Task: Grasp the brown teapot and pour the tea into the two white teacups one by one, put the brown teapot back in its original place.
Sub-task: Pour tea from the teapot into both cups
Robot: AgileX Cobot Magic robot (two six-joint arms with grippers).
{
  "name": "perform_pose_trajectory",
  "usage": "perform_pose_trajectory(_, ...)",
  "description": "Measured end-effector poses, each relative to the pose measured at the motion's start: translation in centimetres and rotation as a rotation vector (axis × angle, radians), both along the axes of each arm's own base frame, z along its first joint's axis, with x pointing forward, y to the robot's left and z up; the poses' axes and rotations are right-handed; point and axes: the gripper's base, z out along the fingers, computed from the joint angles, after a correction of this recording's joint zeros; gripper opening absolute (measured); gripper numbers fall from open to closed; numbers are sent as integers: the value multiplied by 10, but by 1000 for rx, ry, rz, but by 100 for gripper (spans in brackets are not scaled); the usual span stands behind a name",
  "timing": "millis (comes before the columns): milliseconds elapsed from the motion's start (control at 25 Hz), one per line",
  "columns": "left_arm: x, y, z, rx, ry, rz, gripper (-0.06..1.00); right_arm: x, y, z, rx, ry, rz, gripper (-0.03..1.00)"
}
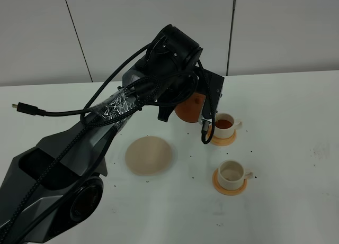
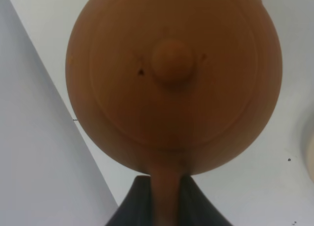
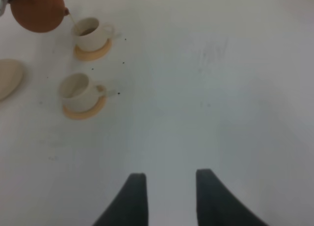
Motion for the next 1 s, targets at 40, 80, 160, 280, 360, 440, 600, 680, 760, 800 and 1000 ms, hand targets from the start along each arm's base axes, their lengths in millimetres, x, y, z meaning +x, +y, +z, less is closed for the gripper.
perform_pose_trajectory(40, 0, 0, 0, -1, -1, 0, 17, 0, 0, 0, 0, 0, 0, 24)
perform_pose_trajectory(80, 0, 0, 0, -1, -1, 0, 17, 0, 0, 0, 0, 0, 0, 24)
perform_pose_trajectory(160, 0, -1, 0, -1, -1, -2, 17, 0, 0, 0, 0, 0, 0, 24)
perform_pose_trajectory(280, -2, -3, 0, 3, -3, -8, 17, 0, 0, 0, 0, 0, 0, 24)
perform_pose_trajectory(360, -2, -4, 0, 2, -4, -9, 17, 0, 0, 0, -1, 0, -1, 24)
perform_pose_trajectory(440, -2, -4, 0, 1, -5, -10, 17, 0, 0, 0, -2, 0, -1, 24)
perform_pose_trajectory(600, -2, -4, 0, -1, -10, -13, 17, 0, 0, 0, -4, 0, -3, 24)
perform_pose_trajectory(680, -2, -4, 1, 1, -11, -12, 17, 0, 0, 0, -4, 0, -3, 24)
perform_pose_trajectory(760, -2, -4, 1, 1, -11, -12, 17, 0, 0, 0, -4, 0, -3, 24)
perform_pose_trajectory(800, -2, -4, 1, 1, -11, -12, 17, 0, 0, 0, -5, 0, -3, 24)
perform_pose_trajectory(1000, -2, -4, 1, 0, -11, -12, 17, 0, -1, 0, -6, 0, -5, 24)
